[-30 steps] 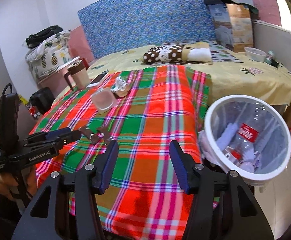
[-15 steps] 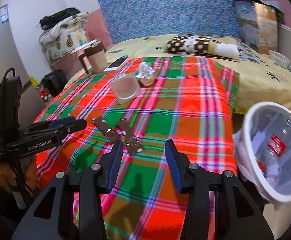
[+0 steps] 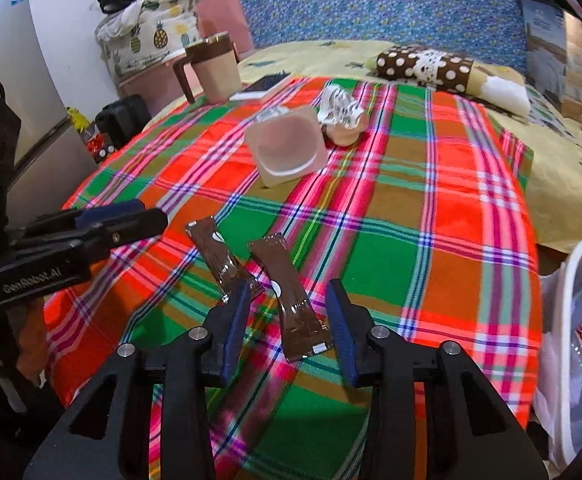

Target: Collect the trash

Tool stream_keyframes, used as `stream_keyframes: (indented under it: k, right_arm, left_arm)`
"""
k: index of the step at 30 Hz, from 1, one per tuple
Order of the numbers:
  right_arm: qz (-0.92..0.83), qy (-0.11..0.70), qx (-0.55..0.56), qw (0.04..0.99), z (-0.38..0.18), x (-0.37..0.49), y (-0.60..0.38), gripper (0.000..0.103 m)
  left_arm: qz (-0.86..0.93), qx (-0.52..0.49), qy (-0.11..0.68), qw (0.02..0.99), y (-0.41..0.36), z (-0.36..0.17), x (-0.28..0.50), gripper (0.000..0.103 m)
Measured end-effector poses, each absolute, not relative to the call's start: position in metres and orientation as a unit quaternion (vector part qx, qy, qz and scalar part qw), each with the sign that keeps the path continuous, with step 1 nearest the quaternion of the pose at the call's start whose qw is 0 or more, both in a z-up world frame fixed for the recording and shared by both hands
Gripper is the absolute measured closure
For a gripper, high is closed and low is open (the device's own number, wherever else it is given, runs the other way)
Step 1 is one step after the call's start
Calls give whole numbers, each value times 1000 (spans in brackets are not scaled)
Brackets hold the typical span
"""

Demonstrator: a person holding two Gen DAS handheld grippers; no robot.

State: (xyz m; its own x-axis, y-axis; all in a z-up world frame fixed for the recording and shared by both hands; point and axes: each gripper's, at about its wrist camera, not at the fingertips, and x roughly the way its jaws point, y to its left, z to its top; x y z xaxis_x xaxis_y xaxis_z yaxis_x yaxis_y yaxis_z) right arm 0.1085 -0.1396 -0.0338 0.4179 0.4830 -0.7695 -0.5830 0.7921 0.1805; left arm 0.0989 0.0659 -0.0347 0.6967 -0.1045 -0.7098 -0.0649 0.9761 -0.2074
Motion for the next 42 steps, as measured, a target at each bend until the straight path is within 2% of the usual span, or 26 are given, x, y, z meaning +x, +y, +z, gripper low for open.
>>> stream_keyframes:
  k: [7, 29, 41, 42]
  right_arm:
    - [317, 447, -54, 835, -37, 109, -141, 80]
    - [257, 443, -11, 859, -34, 118, -178, 81]
    - [243, 443, 5, 863, -37, 127, -195, 81]
    - [243, 443, 6, 863, -37, 127, -196, 81]
  left_arm:
    - [-14, -104, 394, 913, 62, -38, 111, 59]
    - [-26, -84, 400, 912, 40, -41, 143, 59]
    - [-9, -97, 408, 908, 43, -51, 194, 60]
    - [-4, -97, 408, 908, 43, -52, 198, 62]
